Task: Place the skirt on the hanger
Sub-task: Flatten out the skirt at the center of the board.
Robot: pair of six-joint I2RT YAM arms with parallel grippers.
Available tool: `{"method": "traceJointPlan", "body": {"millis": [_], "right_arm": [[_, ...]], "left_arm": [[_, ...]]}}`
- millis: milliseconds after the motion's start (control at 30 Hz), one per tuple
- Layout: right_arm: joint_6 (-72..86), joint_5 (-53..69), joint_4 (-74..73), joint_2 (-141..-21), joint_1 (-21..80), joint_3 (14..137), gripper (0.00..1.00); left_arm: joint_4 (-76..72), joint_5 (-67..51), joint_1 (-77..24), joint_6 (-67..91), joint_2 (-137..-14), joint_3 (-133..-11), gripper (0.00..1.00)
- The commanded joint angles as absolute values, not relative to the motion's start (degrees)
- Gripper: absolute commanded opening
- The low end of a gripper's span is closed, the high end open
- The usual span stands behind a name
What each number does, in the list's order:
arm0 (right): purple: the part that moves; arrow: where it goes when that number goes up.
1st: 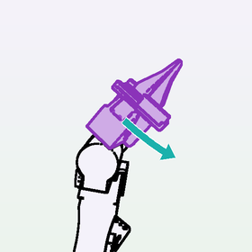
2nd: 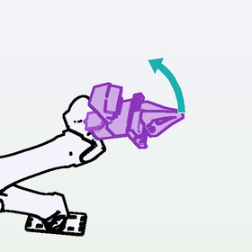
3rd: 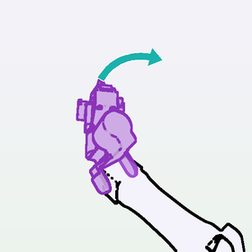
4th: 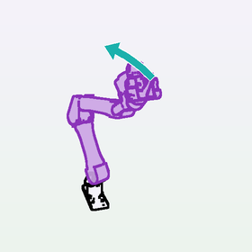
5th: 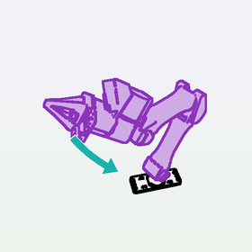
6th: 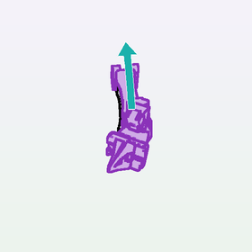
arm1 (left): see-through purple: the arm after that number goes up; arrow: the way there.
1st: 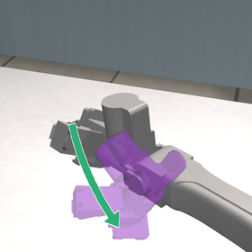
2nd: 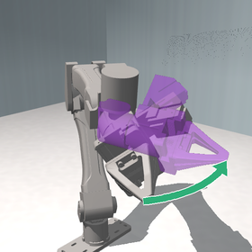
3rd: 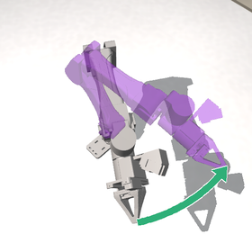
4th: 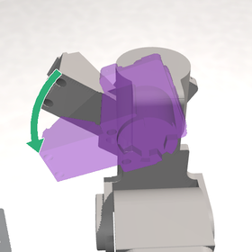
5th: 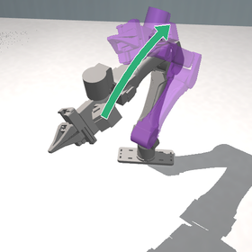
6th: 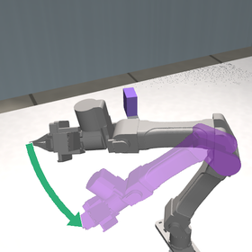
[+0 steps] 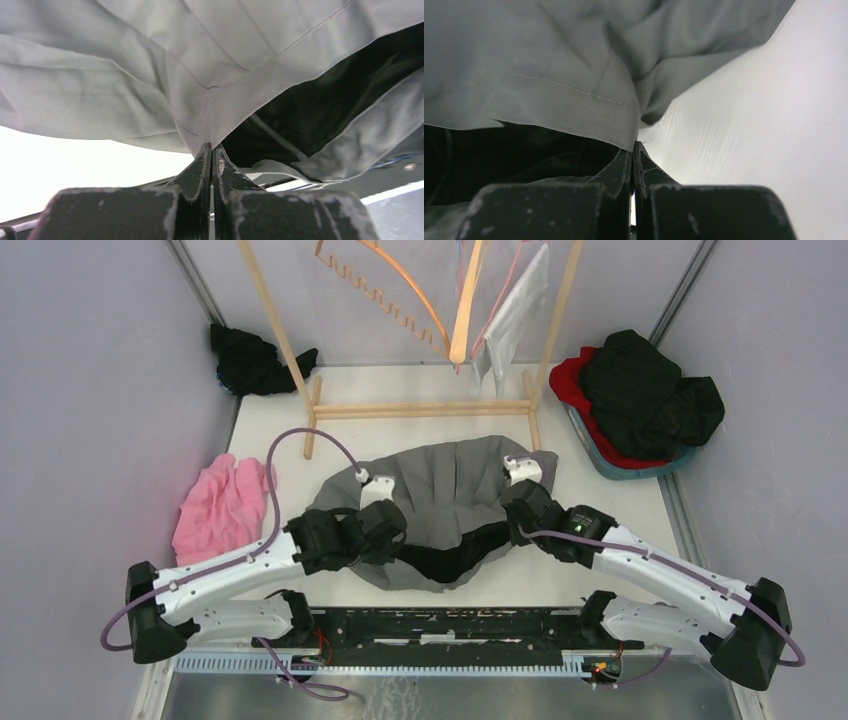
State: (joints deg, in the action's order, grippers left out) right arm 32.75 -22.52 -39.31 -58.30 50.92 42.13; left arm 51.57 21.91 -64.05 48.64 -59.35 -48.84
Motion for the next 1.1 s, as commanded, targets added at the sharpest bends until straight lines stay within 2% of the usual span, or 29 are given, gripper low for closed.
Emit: {"method": "traceJointPlan", "body": {"millis": [0,233,400,700,900,1067], "right_arm": [[28.42,-25.29,-41.05,-57.1,49.91,54.32,0.01],[21.55,-25.76,-44.71,-63.53,46.03,74.49,0.01],[17.93,-21.43,-46.54,-70.24,38.97,88.93,0.01],[15.36,-14.67,-50.41,-87.22,28.4,116.99,0.01],[15.18,-11.01,-45.5,-96.54,24.34,125.16,0.01],[15.19,-6.82,-42.26,-102.42,22.13,132.22,0.01]], "left_arm": [[54.34,27.48,-60.7,44.76,-59.88,-61.16,0.03],[56.81,24.8,-47.87,30.67,-65.5,-83.58,0.03],[59.49,21.57,-39.29,23.4,-73.0,-101.96,0.03],[58.28,9.04,-23.02,19.58,-89.16,-125.41,0.03],[51.52,2.43,-17.17,19.07,-97.96,-133.22,0.03],[49.22,-1.17,-15.92,17.47,-106.02,-146.82,0.03]]}}
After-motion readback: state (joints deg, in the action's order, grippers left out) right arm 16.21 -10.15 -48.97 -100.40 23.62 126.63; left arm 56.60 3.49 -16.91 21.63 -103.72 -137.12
